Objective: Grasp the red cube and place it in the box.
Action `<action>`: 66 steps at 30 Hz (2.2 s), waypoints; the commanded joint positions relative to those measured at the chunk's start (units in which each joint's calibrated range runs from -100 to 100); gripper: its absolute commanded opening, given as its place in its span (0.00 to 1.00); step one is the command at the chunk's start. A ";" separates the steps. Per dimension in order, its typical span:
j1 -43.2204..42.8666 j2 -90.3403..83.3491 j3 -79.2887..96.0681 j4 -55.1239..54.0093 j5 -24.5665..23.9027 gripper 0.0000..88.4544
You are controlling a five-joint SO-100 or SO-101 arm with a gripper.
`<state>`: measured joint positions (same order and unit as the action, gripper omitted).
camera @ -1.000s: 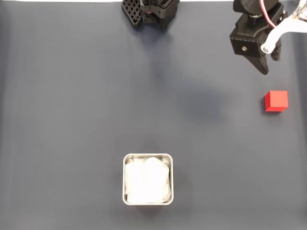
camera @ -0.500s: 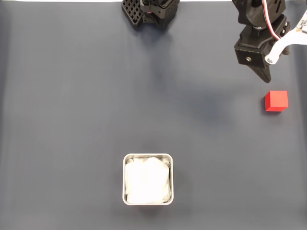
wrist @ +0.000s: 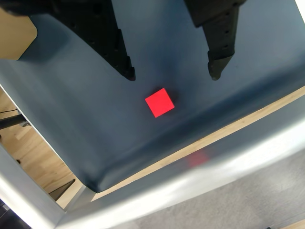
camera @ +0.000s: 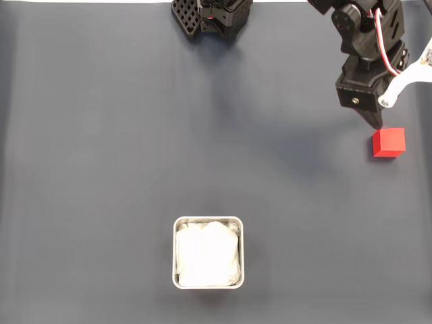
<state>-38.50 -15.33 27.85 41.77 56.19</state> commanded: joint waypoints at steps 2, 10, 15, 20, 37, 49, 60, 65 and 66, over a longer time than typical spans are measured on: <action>1.21 1.38 -2.57 -3.24 0.49 0.42; 1.71 5.36 -4.03 -6.77 0.29 0.44; 1.85 8.14 -6.50 -7.67 -0.44 0.44; 1.85 10.13 -6.77 -9.96 -0.24 0.44; 1.36 16.63 -7.14 -15.04 -0.24 0.45; 0.72 20.35 -9.05 -16.52 -0.88 0.45; -0.56 23.30 -11.97 -16.52 -1.90 0.45; -1.06 24.60 -13.61 -16.52 -2.49 0.45; -1.20 24.69 -13.80 -16.52 -2.59 0.45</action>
<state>-38.87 10.03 16.82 26.17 54.04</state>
